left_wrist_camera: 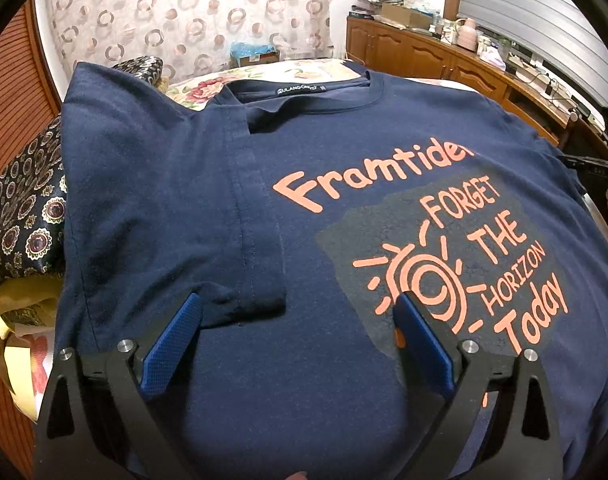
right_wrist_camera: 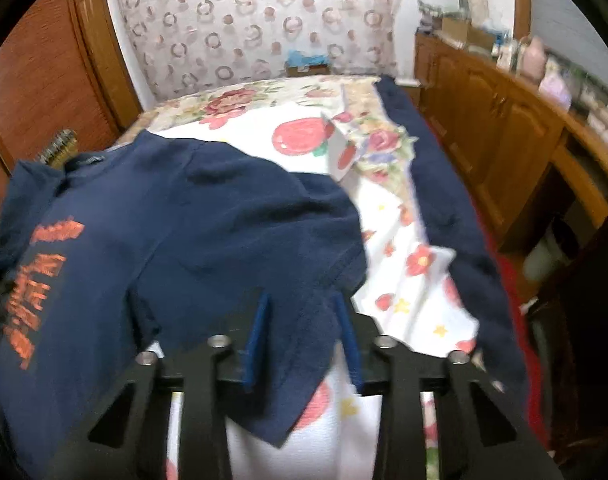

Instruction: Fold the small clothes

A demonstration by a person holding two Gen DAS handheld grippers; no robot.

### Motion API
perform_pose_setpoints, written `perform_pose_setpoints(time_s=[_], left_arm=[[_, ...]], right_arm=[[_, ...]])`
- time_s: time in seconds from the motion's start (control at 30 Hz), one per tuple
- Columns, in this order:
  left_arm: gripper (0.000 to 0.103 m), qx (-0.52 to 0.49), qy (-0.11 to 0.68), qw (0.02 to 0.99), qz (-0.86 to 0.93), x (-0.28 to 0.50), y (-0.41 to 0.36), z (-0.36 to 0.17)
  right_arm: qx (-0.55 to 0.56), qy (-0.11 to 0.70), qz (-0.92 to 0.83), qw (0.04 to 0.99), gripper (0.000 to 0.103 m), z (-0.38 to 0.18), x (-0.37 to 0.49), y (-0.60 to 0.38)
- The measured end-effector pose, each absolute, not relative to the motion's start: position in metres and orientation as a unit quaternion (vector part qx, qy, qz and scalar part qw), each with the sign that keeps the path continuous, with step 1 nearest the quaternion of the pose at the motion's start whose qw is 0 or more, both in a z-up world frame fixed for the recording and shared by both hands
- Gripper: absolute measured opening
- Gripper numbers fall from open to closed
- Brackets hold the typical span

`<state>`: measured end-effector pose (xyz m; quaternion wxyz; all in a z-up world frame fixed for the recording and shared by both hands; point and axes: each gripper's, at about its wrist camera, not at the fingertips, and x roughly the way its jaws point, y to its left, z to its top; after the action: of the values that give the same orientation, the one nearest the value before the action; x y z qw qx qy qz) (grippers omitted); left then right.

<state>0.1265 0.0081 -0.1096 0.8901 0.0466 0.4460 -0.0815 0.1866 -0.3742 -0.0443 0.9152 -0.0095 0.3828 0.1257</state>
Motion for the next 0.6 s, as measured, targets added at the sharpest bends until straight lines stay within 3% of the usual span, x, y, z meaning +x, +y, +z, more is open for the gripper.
perform_pose_setpoints(time_s=[0.1,0.33,0.6], left_arm=[[0.102,0.046,0.448,0.889,-0.079,0.128,0.008,-0.111],[0.102,0.046,0.448,0.89,-0.078,0.128,0.008,-0.111],[0.103,0.046,0.448,0.89,-0.078,0.128,0.008,-0.111]], right_arm=[[-0.022,0.371,0.125,0.92,0.006,-0.04,0.184,-0.374],[-0.033,0.3,0.139,0.943,0.005,-0.006,0.165,-0.36],[-0.078,0.261,0.236,0.933,0.006,0.023,0.144,-0.28]])
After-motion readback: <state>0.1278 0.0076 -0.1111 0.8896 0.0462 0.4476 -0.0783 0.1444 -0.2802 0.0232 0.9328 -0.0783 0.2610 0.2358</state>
